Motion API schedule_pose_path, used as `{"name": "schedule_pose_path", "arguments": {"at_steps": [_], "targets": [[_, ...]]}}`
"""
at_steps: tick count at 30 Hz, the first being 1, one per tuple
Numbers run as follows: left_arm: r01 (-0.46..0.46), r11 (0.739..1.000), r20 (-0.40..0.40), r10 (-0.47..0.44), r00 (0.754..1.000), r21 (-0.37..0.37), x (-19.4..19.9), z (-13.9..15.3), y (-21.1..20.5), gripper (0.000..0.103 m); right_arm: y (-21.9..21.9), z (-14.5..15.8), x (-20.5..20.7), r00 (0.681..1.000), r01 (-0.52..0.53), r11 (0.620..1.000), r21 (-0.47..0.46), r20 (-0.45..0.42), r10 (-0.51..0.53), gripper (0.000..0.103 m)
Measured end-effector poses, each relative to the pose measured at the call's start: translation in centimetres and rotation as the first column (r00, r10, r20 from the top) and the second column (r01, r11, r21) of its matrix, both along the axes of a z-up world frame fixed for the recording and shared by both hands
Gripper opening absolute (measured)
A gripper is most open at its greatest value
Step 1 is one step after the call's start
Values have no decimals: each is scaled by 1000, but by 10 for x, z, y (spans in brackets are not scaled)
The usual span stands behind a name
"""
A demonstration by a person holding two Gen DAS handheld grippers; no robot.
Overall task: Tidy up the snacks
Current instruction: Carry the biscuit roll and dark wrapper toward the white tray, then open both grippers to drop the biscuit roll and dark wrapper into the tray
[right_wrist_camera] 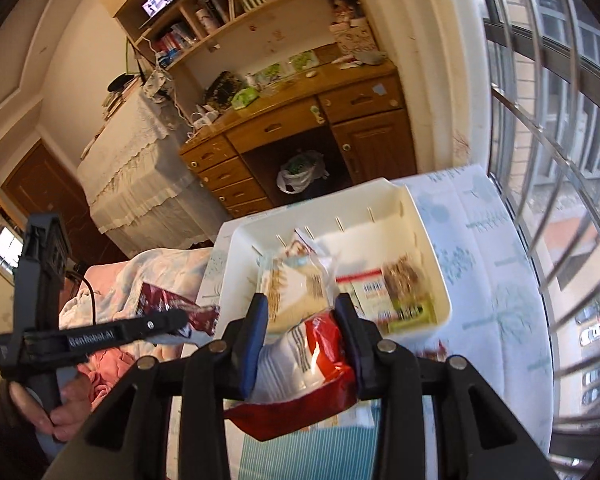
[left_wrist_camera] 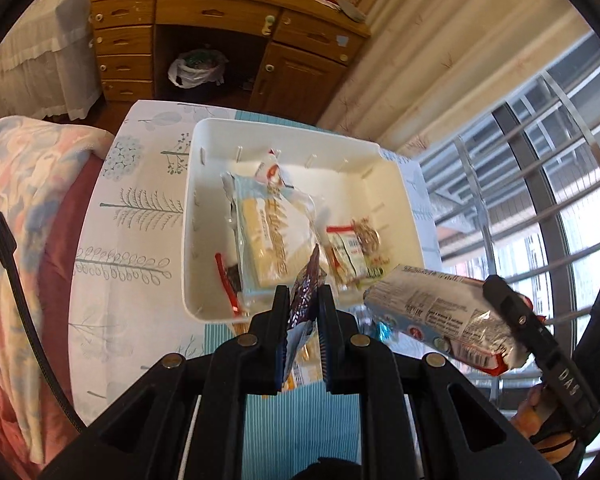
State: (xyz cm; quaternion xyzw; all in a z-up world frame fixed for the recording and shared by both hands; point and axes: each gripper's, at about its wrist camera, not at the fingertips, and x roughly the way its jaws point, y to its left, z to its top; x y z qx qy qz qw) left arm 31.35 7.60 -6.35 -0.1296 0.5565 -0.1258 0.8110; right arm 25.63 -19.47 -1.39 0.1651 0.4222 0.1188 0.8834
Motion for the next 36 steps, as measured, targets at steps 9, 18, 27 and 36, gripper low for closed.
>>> {"name": "schedule_pose_path", "arguments": {"at_steps": [9,18,27,36], "targets": [[-88,996,6,88,996,-35,24,-33,-5,12,-9,-27,69,997,-68,998,-9,-45,68,35],[-121,992,2,121,993,21,28,-43,-12,57,-7,-32,113,995,-93,996,3,-38,93,28],[-78,996,-9,78,997,35,1,-35,-2,69,-3,-20,93,998,-44,999,25,-45,45,30],[-8,999,-6,9,1000,46,-48,-23,17,75,0,1,35,997,72,997,-4,-21,-72,44]]}}
